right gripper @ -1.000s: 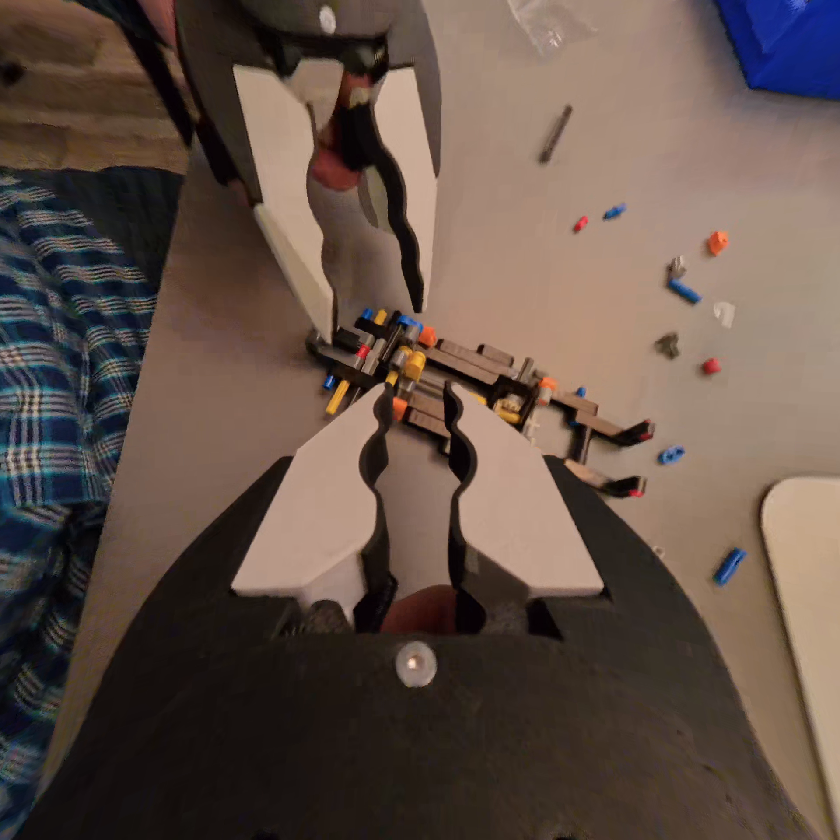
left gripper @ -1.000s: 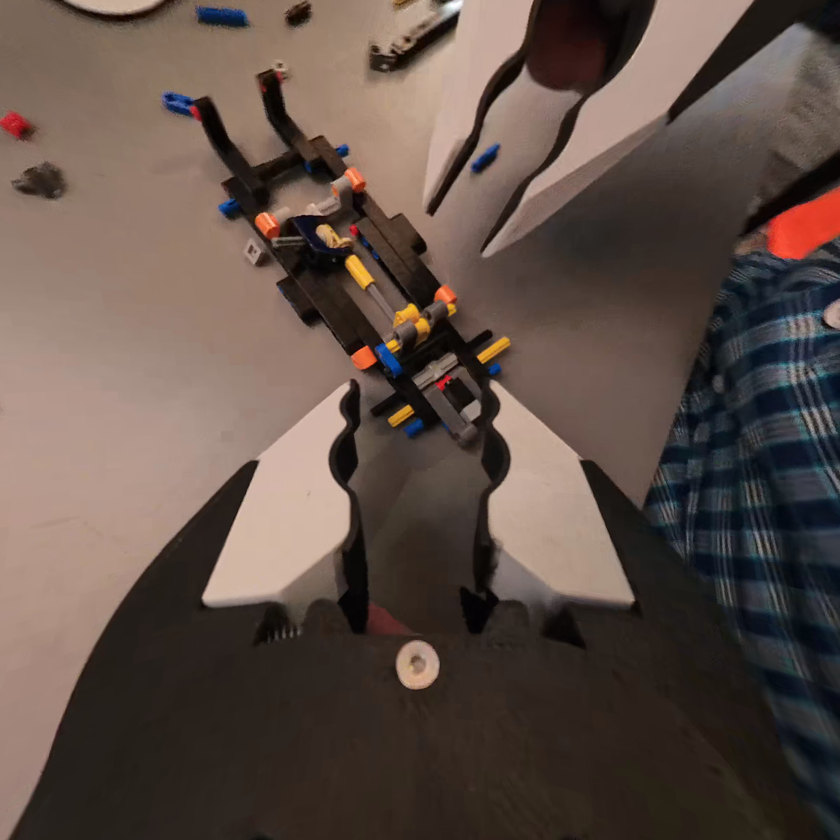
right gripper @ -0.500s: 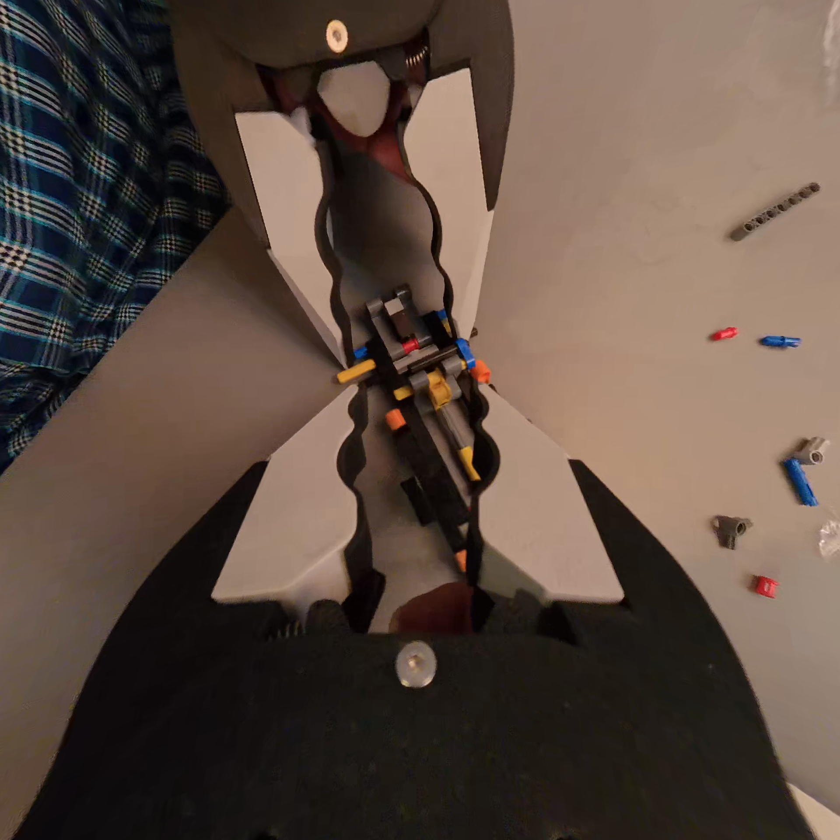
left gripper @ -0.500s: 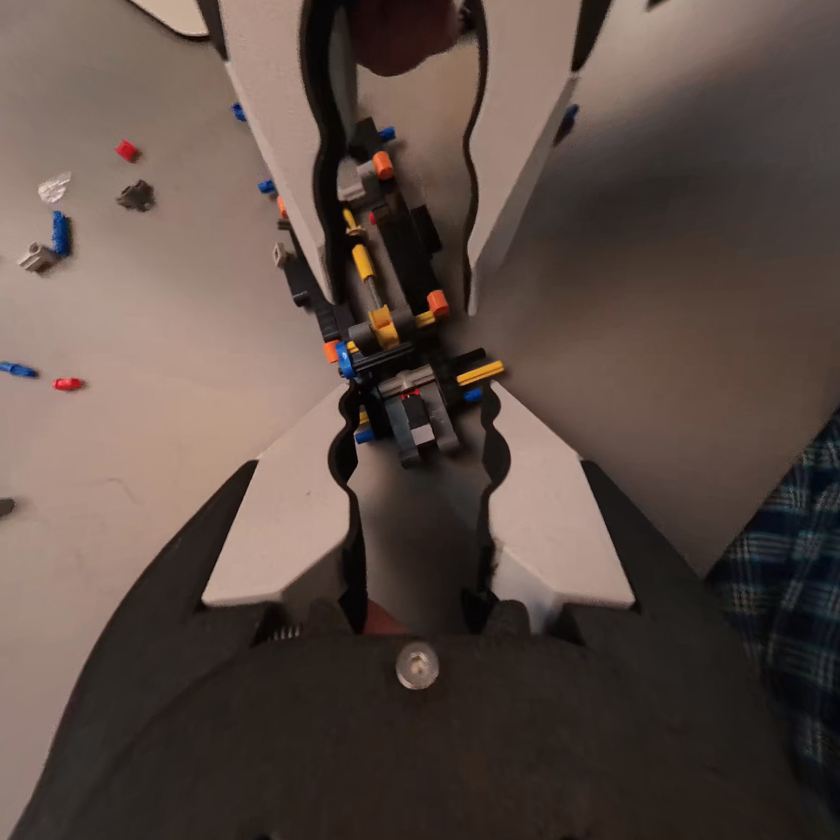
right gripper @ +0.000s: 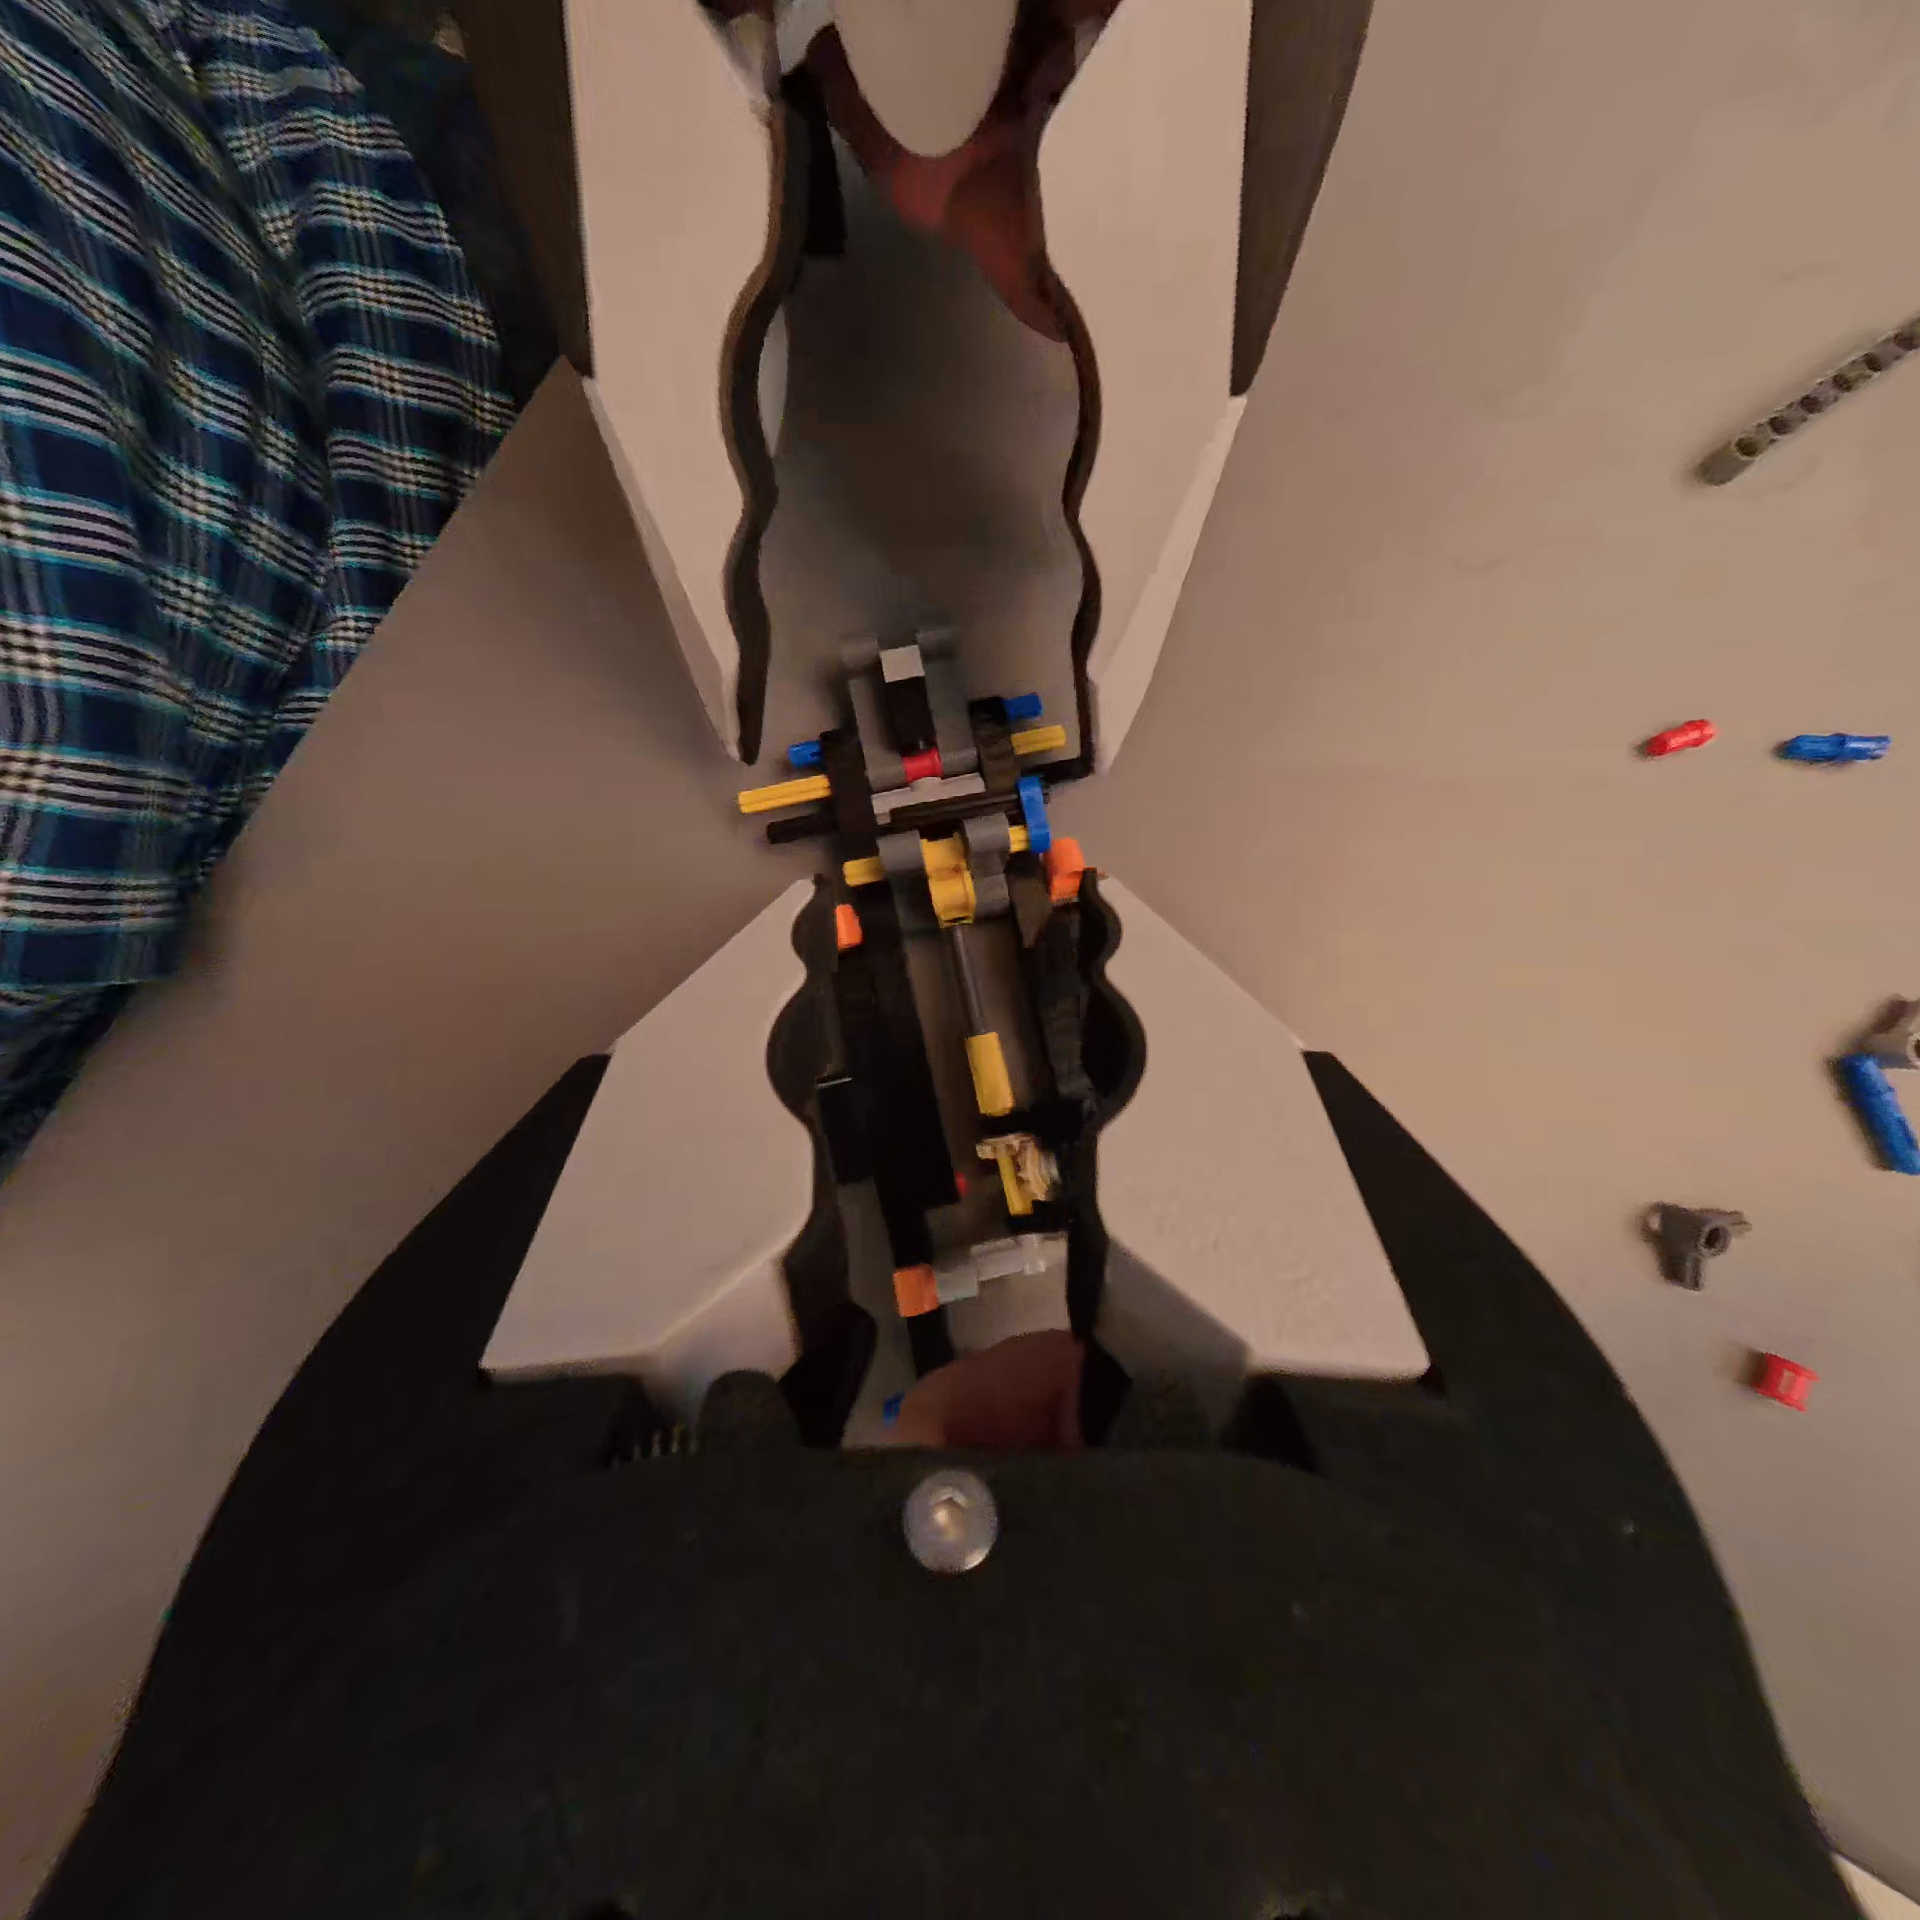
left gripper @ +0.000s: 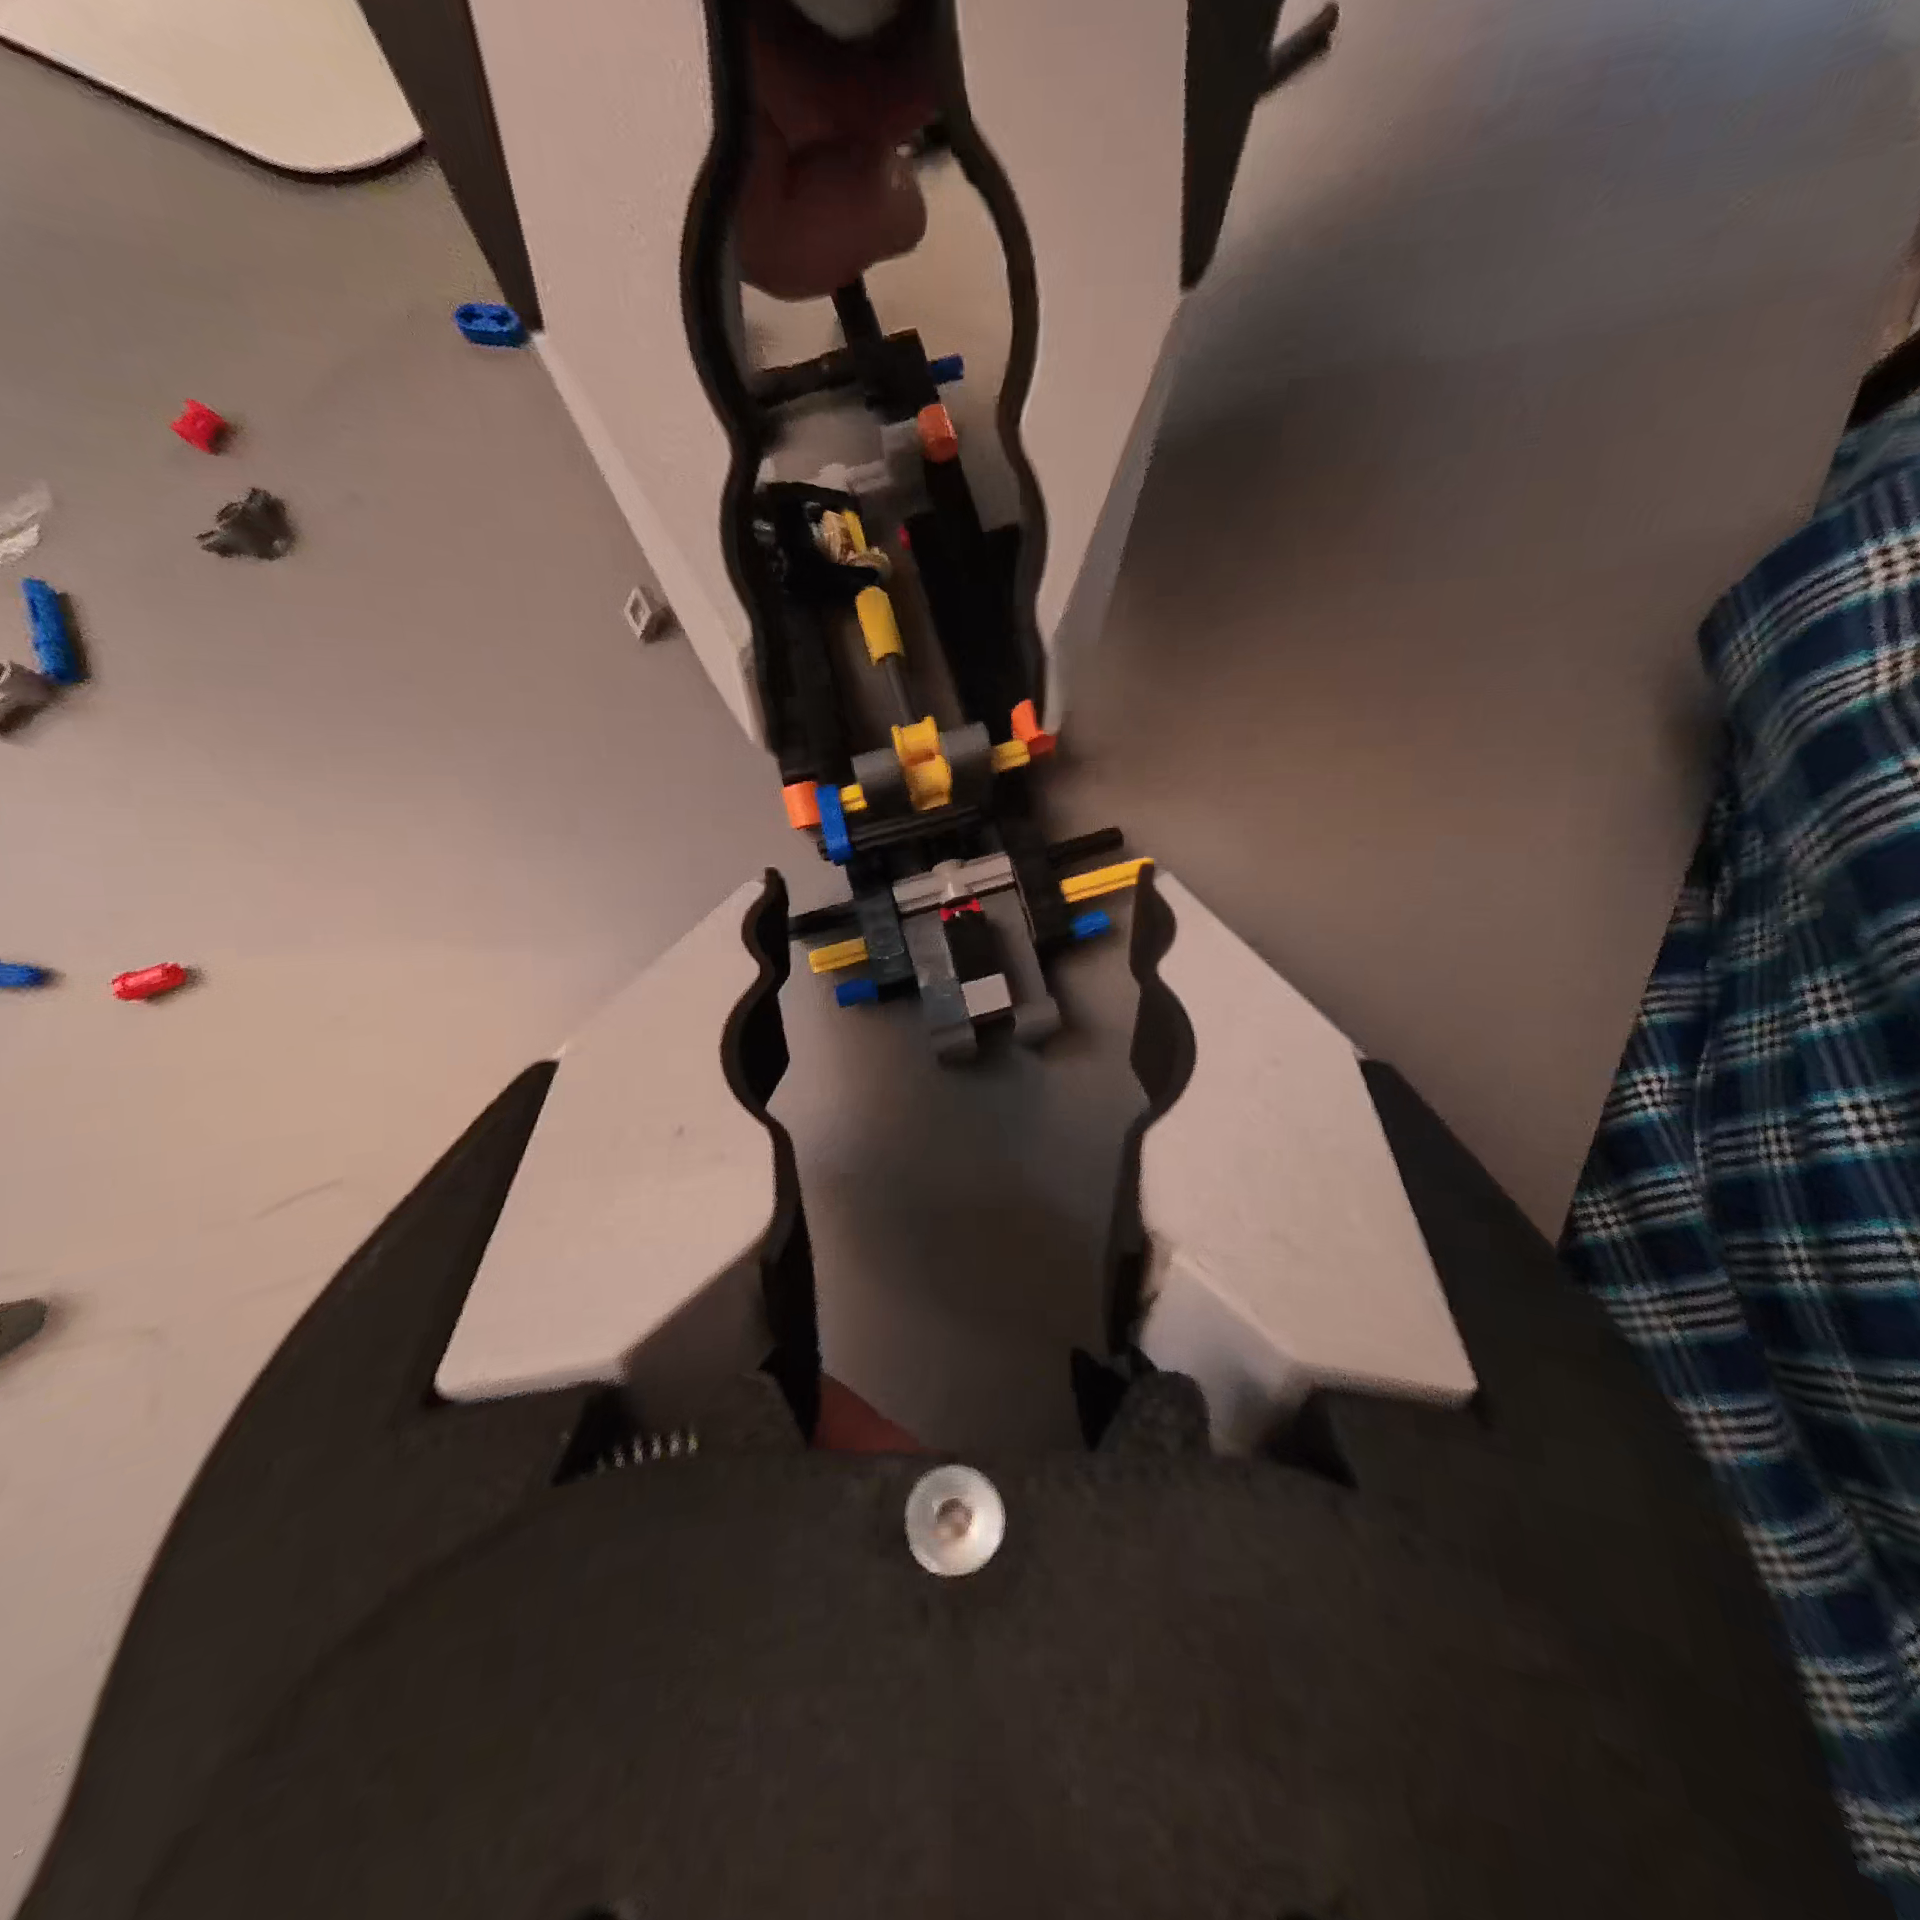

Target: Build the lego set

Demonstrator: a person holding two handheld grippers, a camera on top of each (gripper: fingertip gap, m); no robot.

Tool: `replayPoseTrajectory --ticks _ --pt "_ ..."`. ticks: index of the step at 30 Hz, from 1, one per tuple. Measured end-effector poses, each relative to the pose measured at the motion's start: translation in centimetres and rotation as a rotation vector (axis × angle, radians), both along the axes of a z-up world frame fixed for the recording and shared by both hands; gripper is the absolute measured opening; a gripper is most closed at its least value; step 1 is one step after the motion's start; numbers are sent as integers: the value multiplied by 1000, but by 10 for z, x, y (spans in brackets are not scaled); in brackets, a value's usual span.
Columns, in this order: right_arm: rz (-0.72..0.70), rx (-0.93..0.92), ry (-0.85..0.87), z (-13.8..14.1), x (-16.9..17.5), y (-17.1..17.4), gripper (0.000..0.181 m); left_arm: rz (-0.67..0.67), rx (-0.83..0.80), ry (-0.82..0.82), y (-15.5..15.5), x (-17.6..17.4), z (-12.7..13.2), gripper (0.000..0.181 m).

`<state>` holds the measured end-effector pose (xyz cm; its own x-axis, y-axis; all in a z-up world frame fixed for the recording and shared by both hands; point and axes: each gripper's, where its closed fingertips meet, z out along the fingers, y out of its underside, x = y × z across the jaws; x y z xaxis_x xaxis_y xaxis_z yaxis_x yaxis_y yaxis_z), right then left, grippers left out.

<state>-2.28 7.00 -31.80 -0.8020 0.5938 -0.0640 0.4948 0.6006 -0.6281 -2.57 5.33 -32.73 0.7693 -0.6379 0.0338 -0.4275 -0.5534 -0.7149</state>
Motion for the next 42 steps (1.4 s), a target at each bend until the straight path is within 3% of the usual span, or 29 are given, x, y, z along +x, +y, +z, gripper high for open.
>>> replayPoseTrajectory --ticks 6,15,26,31,35,42 --pt "3 -36 14 -1 -3 -6 36 105 16 29 9 5 -6 49" --pt "14 -106 -18 0 1 -7 32 138 56 57 12 0 -5 24" --pt "43 -97 47 5 0 -10 33 146 73 35 13 4 -6 28" --pt "64 -90 60 5 2 -14 25 154 74 30 12 5 -6 29" --pt "39 -95 63 4 -1 -12 35 151 80 22 11 6 -6 28" --pt "51 -102 43 2 2 -14 31 128 82 6 9 8 -5 29"
